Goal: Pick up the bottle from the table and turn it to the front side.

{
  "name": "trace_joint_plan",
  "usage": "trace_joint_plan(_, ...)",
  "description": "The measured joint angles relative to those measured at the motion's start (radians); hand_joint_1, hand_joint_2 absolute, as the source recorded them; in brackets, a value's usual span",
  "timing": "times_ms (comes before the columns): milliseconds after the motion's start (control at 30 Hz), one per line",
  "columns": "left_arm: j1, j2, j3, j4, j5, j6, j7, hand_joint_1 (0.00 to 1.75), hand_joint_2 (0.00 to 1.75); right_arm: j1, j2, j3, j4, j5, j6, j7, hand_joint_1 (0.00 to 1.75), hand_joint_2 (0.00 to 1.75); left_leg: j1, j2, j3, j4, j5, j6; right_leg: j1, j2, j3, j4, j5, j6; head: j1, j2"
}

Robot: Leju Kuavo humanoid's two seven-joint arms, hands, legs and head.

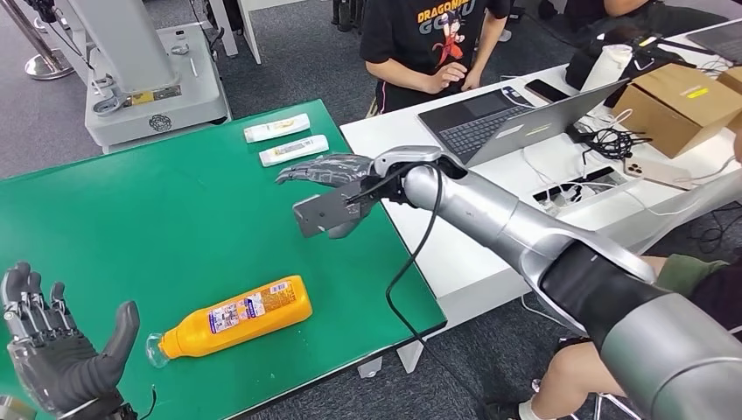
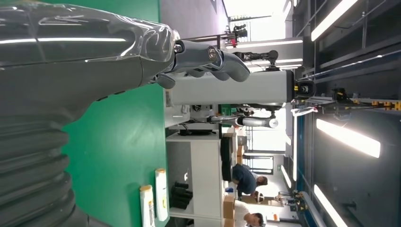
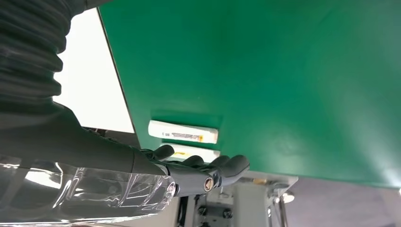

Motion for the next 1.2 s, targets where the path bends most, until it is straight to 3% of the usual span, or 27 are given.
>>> trace_joint_plan(200,0.001,0.003,0.0,0.0,-0.001,0.005,-0.002,0.0,1.75,-0.101,0.039,0.118,0.072,-0.095,0.001,0.09,0.0,1.75,0.0,-0.001,0.0,0.0,0.0,0.0,0.0,-0.001,0.0,0.0,0.0,0.0,0.0,0.0)
trace_joint_plan(400,0.011,0.006,0.0,0.0,-0.006,0.006,-0.002,0.0,1.75,-0.109,0.06,0.18,0.098,-0.15,-0.055,0.11,0.0,1.75,0.0,-0.001,-0.001,0.0,0.0,0.0,0.0,-0.001,0.0,-0.001,0.0,0.0,0.0,0.0)
trace_joint_plan(600,0.011,0.006,0.0,0.0,-0.008,0.006,-0.002,0.0,1.75,-0.101,0.08,0.233,0.11,-0.193,-0.052,0.115,0.0,1.75,0.0,-0.001,-0.001,0.0,0.0,0.0,0.0,-0.001,0.0,-0.001,0.0,0.0,0.0,0.0)
trace_joint_plan(1200,0.008,0.006,0.0,0.0,-0.008,0.009,-0.002,0.0,1.75,-0.099,0.095,0.286,0.119,-0.197,-0.05,0.119,0.0,1.75,0.0,-0.001,-0.001,0.0,0.0,0.0,0.0,-0.001,0.0,-0.001,0.0,0.0,0.0,0.0)
